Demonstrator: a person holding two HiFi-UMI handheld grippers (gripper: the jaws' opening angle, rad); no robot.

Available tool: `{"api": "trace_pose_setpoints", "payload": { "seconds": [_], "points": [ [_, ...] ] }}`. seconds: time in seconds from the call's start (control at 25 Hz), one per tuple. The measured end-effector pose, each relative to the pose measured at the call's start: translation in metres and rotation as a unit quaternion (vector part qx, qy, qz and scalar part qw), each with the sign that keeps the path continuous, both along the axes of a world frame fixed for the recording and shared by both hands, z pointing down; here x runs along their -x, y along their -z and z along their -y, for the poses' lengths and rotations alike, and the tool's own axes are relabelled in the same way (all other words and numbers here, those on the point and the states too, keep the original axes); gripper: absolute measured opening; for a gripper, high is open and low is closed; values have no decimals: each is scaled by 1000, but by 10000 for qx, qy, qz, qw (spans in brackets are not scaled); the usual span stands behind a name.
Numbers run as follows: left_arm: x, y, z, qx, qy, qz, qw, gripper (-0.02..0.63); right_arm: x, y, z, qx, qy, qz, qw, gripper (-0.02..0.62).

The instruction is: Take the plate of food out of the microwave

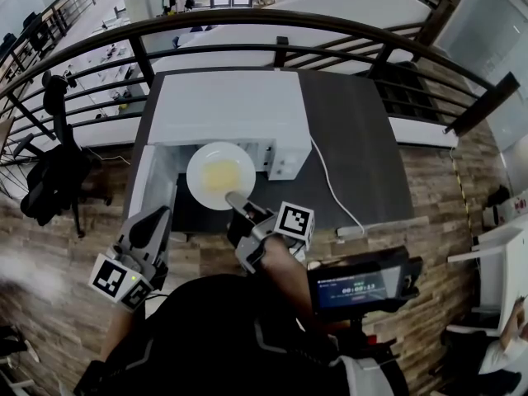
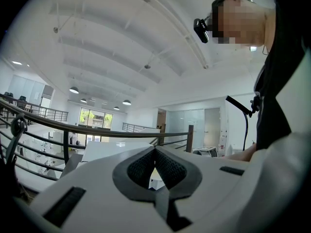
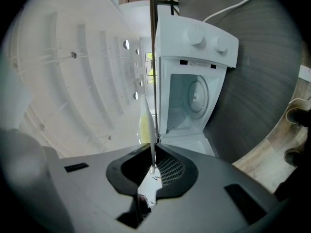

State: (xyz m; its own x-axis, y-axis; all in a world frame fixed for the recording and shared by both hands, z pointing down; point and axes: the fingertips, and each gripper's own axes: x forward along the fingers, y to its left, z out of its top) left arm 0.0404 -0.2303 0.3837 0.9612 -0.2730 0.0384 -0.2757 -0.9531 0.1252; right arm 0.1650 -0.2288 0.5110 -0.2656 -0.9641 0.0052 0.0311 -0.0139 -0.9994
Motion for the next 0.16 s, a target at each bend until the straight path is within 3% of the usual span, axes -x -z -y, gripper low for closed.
{"api": "trace_pose_setpoints", "payload": {
  "seconds": [0.16],
  "points": [
    [2, -8, 5, 3, 41, 146, 9999, 2, 0, 2, 4, -29, -13, 7, 10000, 20]
  ]
}}
